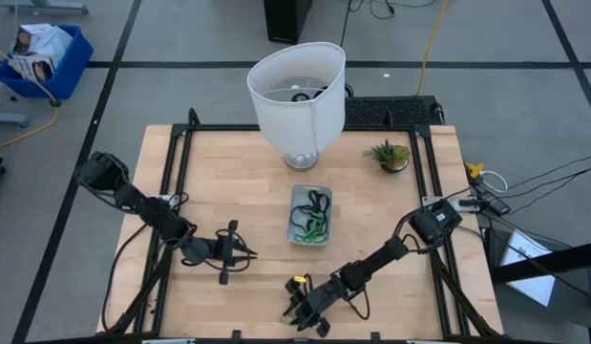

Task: Pick and place rubber bands into bin
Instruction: Put the green rubber band into the gray bin

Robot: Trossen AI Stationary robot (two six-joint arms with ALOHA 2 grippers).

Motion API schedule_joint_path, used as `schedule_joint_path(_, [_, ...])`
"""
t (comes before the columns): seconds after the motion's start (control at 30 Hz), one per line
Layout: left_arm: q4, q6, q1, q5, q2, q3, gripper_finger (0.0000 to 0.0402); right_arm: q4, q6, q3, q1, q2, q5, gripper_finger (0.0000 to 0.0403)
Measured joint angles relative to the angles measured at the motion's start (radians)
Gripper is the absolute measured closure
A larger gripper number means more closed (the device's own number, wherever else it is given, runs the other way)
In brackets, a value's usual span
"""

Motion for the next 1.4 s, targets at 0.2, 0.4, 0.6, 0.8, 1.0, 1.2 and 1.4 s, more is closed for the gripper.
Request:
schedule_joint_path(0.2, [0.000, 0.005, 0.000, -0.001, 0.000, 0.000, 0.0355, 0.004, 0.014, 0.001, 0.004, 0.024, -0.026, 0.0333])
schedule_joint_path(0.4, [0.000, 0.004, 0.000, -0.002, 0.000, 0.000, 0.0355, 0.022, 0.009, 0.000, -0.004, 0.022, -0.032, 0.0395])
schedule_joint_path(0.6, [0.000, -0.017, 0.000, -0.002, 0.000, 0.000, 0.0355, -0.017, -0.038, -0.005, -0.013, -0.032, 0.020, 0.0401])
schedule_joint_path(0.8, [-0.014, -0.029, 0.000, -0.002, 0.000, 0.000, 0.0355, -0.142, -0.122, -0.003, -0.026, -0.197, 0.138, 0.0402])
schedule_joint_path(1.0, [-0.029, -0.037, -0.005, -0.001, 0.000, 0.000, 0.0355, -0.273, -0.165, -0.004, -0.030, -0.334, 0.218, 0.0402])
schedule_joint_path(1.2, [-0.031, -0.041, -0.006, -0.001, 0.000, 0.000, 0.0355, -0.432, -0.143, -0.003, -0.069, -0.430, 0.297, 0.0403])
schedule_joint_path(1.4, [-0.031, -0.035, -0.025, -0.001, 0.000, 0.000, 0.0355, -0.450, -0.066, -0.043, -0.093, -0.491, 0.215, 0.0403])
